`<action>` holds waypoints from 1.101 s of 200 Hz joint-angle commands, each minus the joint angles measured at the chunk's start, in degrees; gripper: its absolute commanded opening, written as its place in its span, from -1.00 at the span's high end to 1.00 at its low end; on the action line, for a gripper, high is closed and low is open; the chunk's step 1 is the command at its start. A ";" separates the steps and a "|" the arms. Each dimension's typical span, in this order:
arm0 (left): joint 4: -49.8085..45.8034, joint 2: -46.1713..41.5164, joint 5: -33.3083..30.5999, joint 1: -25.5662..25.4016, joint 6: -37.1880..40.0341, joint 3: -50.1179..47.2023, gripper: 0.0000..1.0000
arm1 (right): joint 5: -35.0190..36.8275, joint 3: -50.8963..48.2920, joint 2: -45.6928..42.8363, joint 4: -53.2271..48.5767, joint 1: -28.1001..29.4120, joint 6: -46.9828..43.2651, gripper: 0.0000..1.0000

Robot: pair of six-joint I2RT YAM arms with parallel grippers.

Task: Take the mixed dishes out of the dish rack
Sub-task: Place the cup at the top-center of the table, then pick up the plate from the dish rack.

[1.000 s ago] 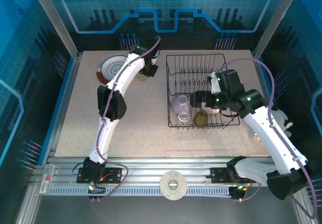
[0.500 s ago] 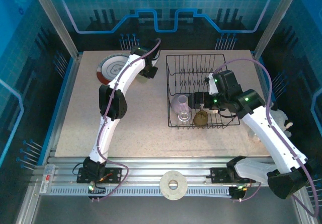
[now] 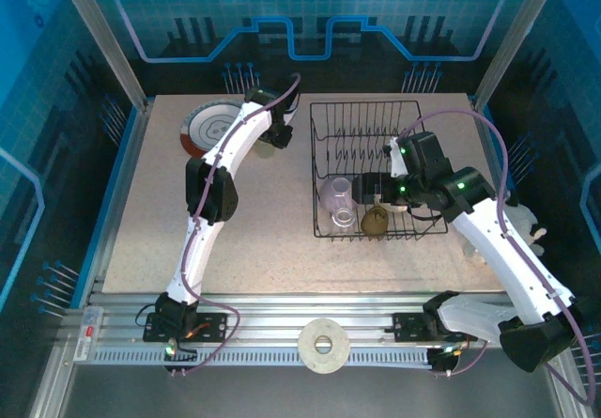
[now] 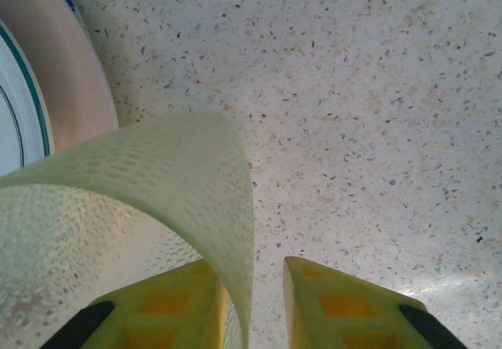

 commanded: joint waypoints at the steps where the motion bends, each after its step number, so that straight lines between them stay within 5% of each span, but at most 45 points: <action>1: 0.33 0.02 0.85 0.34 0.69 0.51 0.37 | 1.16 0.30 -1.07 -1.73 0.92 0.58 -1.00; 29: 0.74 -1.04 1.53 0.32 0.46 0.69 0.03 | 2.23 0.65 -1.08 -2.36 1.00 0.47 -1.00; 70: 2.15 -5.14 3.63 0.32 -0.51 0.44 -0.97 | 6.45 0.23 -0.74 -3.61 1.00 -0.66 -1.00; 165: 7.08 -26.08 11.42 0.63 -5.67 -7.50 -0.99 | 9.10 -4.07 2.01 -3.73 -0.05 -1.93 -1.00; 192: 16.12 -39.43 19.92 2.49 -10.84 -22.39 -0.99 | 9.22 -5.86 4.44 -3.24 -0.77 -1.91 -1.00; 220: 34.11 -54.69 37.01 8.41 -23.38 -44.57 -0.98 | 9.37 -8.25 6.74 -1.15 -1.52 -1.48 -0.90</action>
